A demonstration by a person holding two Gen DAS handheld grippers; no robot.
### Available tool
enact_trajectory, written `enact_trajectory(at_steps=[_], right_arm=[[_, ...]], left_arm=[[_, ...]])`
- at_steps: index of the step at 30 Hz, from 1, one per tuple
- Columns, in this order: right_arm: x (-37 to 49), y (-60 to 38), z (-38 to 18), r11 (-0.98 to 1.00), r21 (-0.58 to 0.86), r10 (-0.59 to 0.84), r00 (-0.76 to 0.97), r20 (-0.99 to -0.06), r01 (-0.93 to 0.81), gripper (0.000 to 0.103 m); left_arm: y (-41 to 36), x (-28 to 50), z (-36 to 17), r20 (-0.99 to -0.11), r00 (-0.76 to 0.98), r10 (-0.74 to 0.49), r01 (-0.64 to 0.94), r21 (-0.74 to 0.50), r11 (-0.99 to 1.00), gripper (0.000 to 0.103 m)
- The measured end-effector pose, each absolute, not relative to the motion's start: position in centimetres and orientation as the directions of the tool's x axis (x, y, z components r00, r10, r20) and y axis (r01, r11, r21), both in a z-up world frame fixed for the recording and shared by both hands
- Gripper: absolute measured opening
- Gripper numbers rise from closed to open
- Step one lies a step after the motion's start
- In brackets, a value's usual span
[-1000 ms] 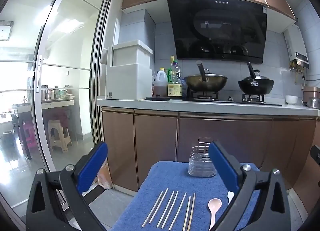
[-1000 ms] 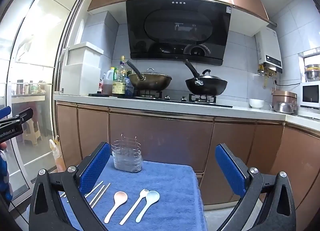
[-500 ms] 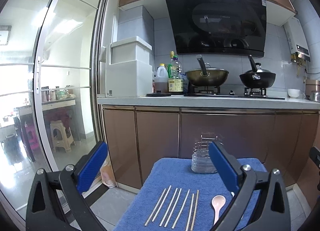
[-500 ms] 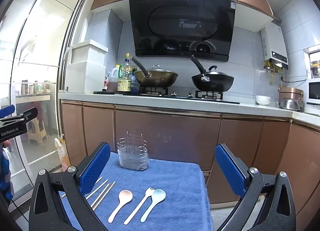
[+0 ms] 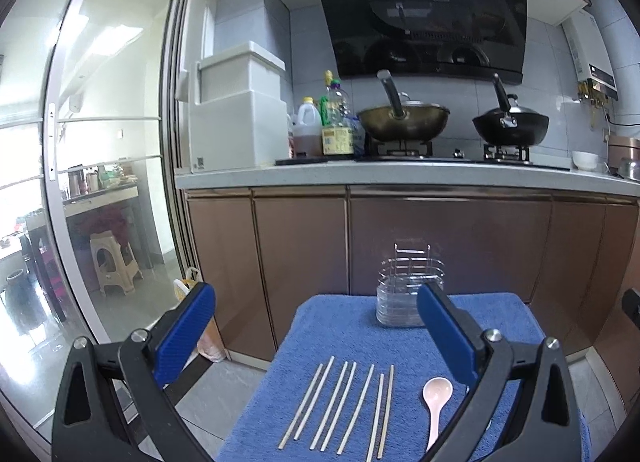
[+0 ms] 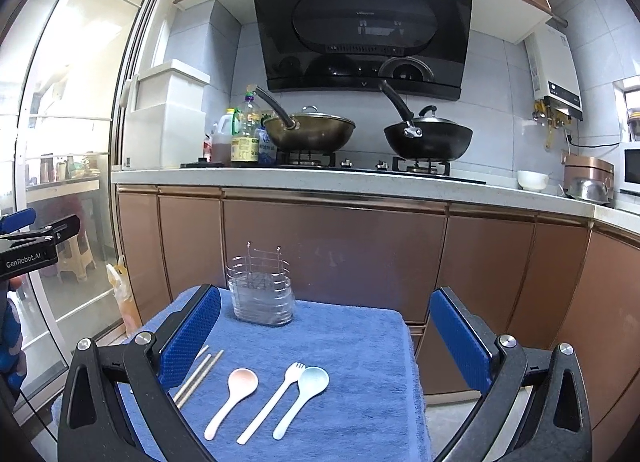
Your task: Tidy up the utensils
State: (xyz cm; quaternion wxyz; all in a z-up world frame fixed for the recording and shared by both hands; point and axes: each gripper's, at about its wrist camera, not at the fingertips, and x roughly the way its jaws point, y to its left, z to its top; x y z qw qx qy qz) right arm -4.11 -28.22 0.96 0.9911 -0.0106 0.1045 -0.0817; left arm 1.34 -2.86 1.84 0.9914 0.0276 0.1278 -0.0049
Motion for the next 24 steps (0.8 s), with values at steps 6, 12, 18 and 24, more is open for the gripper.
enact_trajectory(at_steps=[6,12,18,24], right_arm=[[-2.3,-29.4,0.0,0.987,-0.035,-0.158,0.951,-0.265,0.155,0.103],[0.0,-30.6,-2.0,0.989,-0.034,-0.15,0.927,-0.343,0.147,0.103],[3.1,-32.6,-5.0,0.994,0.004,-0.093,0.878,-0.469,0.107,0.089],[6.2,-34.7,-9.0,0.996,0.062,-0.012,0.803,-0.596,0.061,0.071]], left_arm=[[-4.3,3.4,0.6,-0.296,0.955,-0.005,0.027,0.071,0.997,0.101],[-5.6,6.0,-1.0,-0.361,0.933,-0.006,0.039,0.084,0.996,0.102],[-4.1,10.5,-3.7,-0.533,0.835,-0.139,0.123,-0.066,0.99,0.101],[-2.7,14.3,-6.8,-0.659,0.714,-0.237,0.192,-0.141,0.971,0.091]])
